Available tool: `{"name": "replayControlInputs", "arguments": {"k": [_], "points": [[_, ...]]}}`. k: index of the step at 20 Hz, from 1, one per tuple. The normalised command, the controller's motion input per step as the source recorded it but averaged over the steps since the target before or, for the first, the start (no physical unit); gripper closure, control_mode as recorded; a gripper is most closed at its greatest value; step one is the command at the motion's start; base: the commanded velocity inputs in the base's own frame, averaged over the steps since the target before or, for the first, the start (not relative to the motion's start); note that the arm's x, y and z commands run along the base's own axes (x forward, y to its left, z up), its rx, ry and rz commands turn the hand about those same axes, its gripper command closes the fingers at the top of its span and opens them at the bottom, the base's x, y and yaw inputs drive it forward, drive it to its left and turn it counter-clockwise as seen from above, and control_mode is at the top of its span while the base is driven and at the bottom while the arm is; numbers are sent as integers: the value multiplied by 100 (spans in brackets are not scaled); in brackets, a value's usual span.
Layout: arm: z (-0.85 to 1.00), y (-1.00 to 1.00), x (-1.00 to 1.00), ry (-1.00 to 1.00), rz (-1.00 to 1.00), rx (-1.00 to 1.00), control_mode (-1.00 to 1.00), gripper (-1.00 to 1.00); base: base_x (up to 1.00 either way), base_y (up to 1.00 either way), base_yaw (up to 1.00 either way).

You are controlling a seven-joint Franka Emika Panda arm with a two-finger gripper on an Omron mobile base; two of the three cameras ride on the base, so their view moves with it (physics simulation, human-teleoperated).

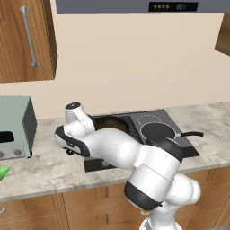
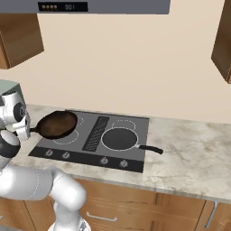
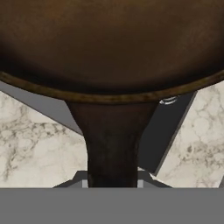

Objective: Place both pans onto different burners. Then place the corn and the steak on different pans.

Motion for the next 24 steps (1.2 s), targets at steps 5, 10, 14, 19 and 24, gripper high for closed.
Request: {"name": "replayControlInputs", "arguments": {"k": [5, 10, 14, 19, 24], "points": [[-6, -5, 8, 0, -10, 0, -100, 100, 0, 0, 0], [-6, 0, 4, 0, -9, 0, -100, 100, 0, 0, 0], [-1, 0, 11, 1, -7, 0, -100, 100, 0, 0, 0], [-7, 0, 7, 3, -6, 0, -100, 100, 0, 0, 0], [-13, 0, 4, 2, -4, 0, -100, 100, 0, 0, 0]]}}
